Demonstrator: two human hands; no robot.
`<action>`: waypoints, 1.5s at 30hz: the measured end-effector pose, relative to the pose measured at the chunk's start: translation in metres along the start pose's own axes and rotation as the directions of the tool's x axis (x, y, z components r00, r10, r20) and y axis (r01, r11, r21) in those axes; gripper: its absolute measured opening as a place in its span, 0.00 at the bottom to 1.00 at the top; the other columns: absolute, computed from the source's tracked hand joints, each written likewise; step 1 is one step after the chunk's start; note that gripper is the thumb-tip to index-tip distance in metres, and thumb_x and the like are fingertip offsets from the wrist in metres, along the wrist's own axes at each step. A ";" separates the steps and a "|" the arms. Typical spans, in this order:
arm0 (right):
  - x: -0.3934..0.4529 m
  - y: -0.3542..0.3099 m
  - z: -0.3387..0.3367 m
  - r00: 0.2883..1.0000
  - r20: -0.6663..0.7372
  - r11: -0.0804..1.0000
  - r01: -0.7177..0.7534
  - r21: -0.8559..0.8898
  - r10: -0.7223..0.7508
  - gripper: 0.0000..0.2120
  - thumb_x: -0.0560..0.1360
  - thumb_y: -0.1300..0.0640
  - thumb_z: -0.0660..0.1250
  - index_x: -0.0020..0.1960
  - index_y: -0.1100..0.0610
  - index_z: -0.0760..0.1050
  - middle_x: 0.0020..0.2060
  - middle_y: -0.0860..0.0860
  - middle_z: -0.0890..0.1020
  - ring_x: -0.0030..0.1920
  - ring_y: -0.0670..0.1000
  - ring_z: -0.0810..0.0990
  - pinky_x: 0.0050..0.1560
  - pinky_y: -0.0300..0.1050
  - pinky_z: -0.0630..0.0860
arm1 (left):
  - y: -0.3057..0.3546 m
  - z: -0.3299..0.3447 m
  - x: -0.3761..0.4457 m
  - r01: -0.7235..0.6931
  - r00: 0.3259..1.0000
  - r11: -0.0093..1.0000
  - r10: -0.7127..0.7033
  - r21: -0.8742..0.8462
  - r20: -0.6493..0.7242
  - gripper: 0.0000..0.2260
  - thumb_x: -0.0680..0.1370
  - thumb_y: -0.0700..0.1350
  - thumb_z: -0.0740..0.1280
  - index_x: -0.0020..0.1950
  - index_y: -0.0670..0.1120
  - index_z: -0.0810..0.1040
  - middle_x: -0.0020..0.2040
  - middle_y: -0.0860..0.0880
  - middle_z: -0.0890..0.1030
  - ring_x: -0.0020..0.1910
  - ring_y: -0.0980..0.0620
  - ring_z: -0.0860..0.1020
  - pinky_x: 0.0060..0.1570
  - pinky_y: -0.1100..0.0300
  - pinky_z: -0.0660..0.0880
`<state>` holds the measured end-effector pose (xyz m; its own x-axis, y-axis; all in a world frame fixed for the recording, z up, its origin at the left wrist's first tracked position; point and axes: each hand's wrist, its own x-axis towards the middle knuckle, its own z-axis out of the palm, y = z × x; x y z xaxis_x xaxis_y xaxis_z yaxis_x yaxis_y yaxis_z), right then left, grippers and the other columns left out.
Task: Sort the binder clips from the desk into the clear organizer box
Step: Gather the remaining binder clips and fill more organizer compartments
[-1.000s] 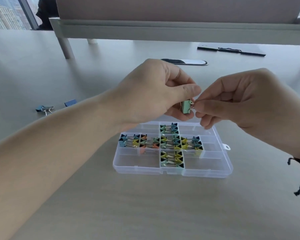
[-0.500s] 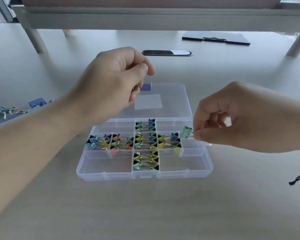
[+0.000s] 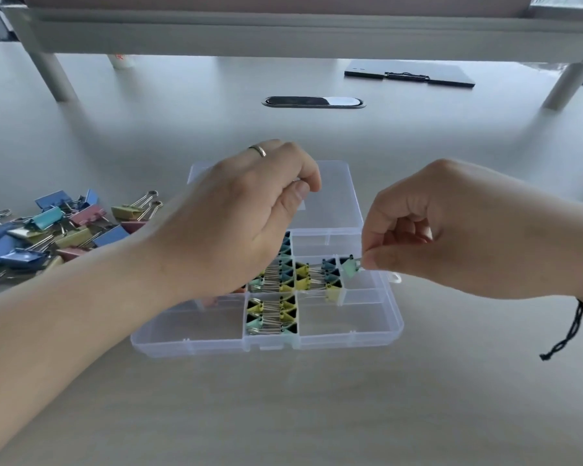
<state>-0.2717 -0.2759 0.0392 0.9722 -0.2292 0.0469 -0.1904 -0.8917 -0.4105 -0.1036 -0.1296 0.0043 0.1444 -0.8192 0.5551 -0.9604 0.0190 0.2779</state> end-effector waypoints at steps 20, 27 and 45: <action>0.003 -0.002 0.005 0.999 0.007 0.997 -0.032 0.076 0.031 0.06 0.72 0.50 0.73 0.37 0.47 0.80 0.31 0.38 0.81 0.29 0.39 0.77 0.29 0.27 0.69 | 0.012 -0.004 0.001 -0.018 0.993 0.997 0.027 -0.077 0.119 0.11 0.80 0.42 0.59 0.52 0.47 0.81 0.36 0.61 0.70 0.30 0.63 0.70 0.34 0.73 0.65; 0.004 -0.004 0.009 0.999 0.024 0.993 -0.044 0.111 0.041 0.08 0.73 0.49 0.72 0.37 0.49 0.78 0.28 0.40 0.79 0.26 0.42 0.74 0.26 0.29 0.67 | 0.017 -0.002 -0.002 -0.027 0.985 0.999 0.031 -0.025 0.171 0.11 0.76 0.58 0.65 0.45 0.53 0.82 0.28 0.57 0.69 0.30 0.55 0.71 0.30 0.68 0.65; 0.002 -0.022 0.021 0.976 -0.097 0.979 -0.187 0.078 0.194 0.10 0.66 0.53 0.77 0.31 0.52 0.79 0.27 0.38 0.78 0.21 0.42 0.73 0.18 0.30 0.63 | 0.025 -0.004 -0.001 0.220 0.947 0.958 -0.165 -0.184 0.274 0.05 0.69 0.52 0.72 0.34 0.53 0.83 0.26 0.55 0.69 0.25 0.57 0.67 0.26 0.70 0.63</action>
<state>-0.2626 -0.2490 0.0295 0.8989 -0.4347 0.0543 -0.3577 -0.7998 -0.4821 -0.1269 -0.1257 0.0134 0.2304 -0.9362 0.2653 -0.8442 -0.0566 0.5331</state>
